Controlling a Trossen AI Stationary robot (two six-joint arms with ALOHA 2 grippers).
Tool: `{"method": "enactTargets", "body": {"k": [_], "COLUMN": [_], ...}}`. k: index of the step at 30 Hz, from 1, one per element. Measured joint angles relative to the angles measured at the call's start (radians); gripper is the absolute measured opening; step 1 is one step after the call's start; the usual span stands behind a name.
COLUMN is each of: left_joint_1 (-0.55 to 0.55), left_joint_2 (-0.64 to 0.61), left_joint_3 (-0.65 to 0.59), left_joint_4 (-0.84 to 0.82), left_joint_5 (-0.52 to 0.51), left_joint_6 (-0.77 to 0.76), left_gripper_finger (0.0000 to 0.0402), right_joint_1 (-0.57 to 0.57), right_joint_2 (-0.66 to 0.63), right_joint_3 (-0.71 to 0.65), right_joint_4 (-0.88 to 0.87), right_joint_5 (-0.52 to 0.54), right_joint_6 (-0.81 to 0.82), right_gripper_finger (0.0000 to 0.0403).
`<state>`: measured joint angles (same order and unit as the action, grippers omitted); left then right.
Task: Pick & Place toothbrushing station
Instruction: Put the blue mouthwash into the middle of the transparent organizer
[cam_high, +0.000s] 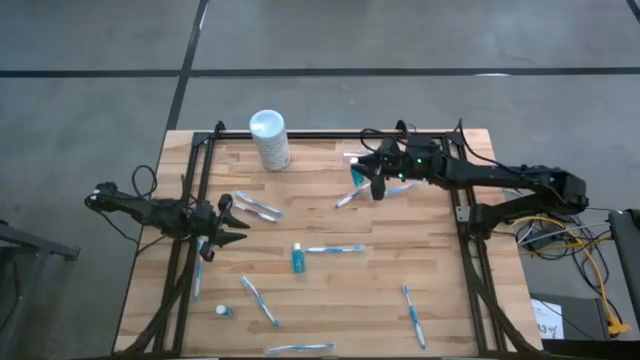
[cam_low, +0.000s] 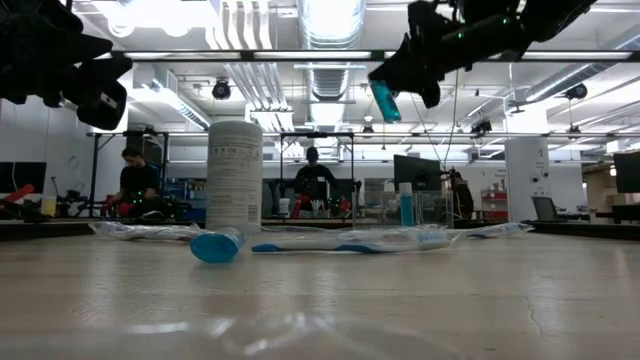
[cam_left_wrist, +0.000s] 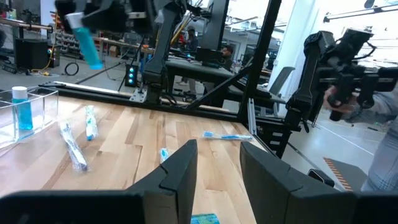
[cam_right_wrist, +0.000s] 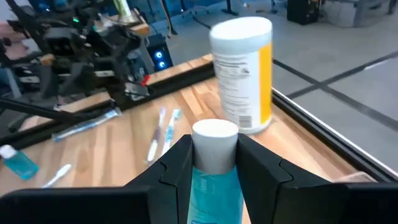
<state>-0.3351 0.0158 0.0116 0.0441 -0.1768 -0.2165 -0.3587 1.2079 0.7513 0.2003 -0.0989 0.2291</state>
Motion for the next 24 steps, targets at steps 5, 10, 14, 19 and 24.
{"method": "enactTargets", "body": {"k": [5, 10, 14, 19, 24], "left_joint_1": [0.0, 0.0, 0.0, 0.0, 0.0], "left_joint_2": [0.0, 0.0, 0.0, 0.0, 0.0], "left_joint_3": [0.0, 0.0, 0.0, 0.0, 0.0], "left_joint_4": [0.0, 0.0, 0.0, 0.0, 0.0], "left_joint_5": [0.0, 0.0, 0.0, 0.0, 0.0], "left_joint_6": [0.0, 0.0, 0.0, 0.0, 0.0], "left_gripper_finger": [0.0126, 0.0126, 0.0126, 0.0126, 0.0126], "right_joint_1": [-0.091, -0.171, -0.226, -0.286, -0.337], "right_joint_2": [0.02, 0.019, 0.02, 0.032, 0.067], "right_joint_3": [-0.002, -0.014, -0.034, -0.084, -0.128], "right_joint_4": [0.051, 0.077, 0.107, 0.209, 0.294], "right_joint_5": [-0.137, -0.222, -0.261, -0.304, -0.317], "right_joint_6": [-0.012, -0.019, -0.023, 0.0, 0.04], "right_gripper_finger": [0.0099, 0.0099, 0.0099, 0.0099, 0.0099]}}
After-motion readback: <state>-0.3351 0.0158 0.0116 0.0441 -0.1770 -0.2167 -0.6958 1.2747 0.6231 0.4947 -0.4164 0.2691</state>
